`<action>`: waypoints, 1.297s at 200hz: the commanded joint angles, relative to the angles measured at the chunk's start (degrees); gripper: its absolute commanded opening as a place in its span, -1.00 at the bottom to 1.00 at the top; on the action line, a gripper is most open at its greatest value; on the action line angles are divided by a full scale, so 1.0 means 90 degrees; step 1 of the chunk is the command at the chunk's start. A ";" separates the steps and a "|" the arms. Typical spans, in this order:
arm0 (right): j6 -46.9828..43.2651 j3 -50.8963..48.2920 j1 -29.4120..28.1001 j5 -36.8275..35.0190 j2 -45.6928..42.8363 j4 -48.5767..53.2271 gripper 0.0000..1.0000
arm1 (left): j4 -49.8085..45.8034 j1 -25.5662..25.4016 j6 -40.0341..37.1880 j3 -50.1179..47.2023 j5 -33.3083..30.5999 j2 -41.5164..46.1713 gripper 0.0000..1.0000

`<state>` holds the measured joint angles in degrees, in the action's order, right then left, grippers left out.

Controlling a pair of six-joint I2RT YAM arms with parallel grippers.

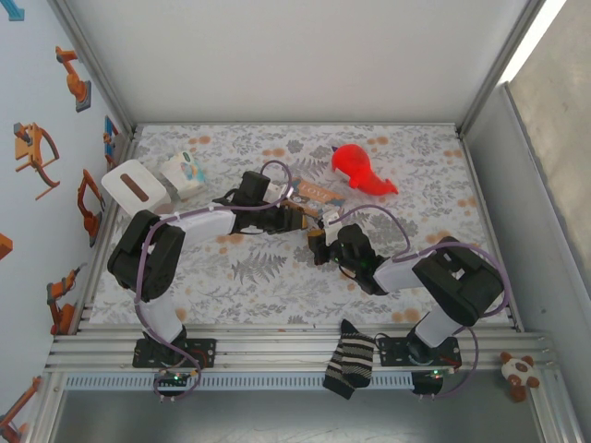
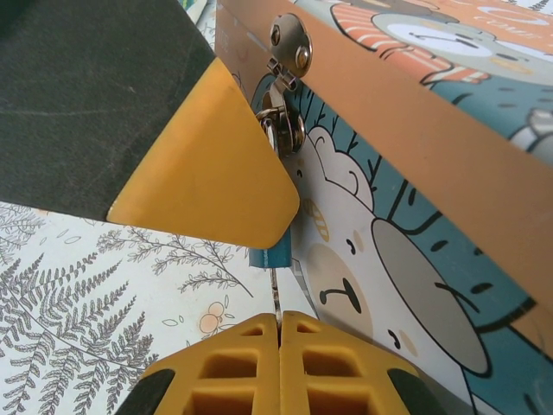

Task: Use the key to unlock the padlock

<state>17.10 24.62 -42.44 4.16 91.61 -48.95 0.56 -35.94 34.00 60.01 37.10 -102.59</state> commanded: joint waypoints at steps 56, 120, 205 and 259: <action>0.0218 0.0545 0.0304 0.0247 0.0326 -0.1338 -1.00 | 0.0317 -0.0205 0.0187 -0.0029 0.0545 -0.0197 -0.62; 0.0427 0.0563 0.0408 0.0391 0.0565 -0.1479 -1.00 | 0.0454 -0.0211 0.0228 -0.0037 0.0536 -0.0341 -0.62; 0.0728 0.0260 0.0410 0.0133 0.1291 -0.1542 -1.00 | 0.0853 -0.0187 0.0475 0.0149 0.0519 -0.0989 -0.58; 0.1092 0.0131 0.0408 0.0123 0.1605 -0.1657 -1.00 | 0.1090 -0.0147 0.0581 -0.0026 0.0376 -0.0920 -0.18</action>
<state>24.27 26.22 -39.05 6.72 104.84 -58.22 8.78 -36.23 37.95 60.23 36.91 -111.33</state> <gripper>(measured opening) 0.047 0.366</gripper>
